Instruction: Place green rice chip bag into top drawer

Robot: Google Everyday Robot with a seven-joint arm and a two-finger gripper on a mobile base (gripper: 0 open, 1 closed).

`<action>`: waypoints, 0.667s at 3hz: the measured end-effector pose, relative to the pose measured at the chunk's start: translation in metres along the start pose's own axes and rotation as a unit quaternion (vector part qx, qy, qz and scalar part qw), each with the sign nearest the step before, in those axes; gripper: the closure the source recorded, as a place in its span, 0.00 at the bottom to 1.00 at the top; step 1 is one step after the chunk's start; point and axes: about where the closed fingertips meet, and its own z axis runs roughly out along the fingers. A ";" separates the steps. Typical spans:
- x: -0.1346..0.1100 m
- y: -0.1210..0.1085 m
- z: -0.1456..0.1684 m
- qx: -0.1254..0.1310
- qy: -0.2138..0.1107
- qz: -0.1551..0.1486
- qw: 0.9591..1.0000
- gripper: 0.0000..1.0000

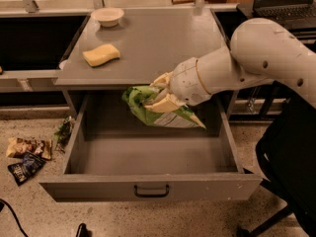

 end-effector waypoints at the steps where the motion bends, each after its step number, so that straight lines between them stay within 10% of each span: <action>1: 0.000 0.000 0.000 0.000 0.000 0.000 1.000 1.00; 2: 0.023 0.005 0.016 -0.016 0.038 0.010 0.999 1.00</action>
Offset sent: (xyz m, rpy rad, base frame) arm 0.0086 -0.0075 -0.0717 -0.1977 0.0957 -0.0304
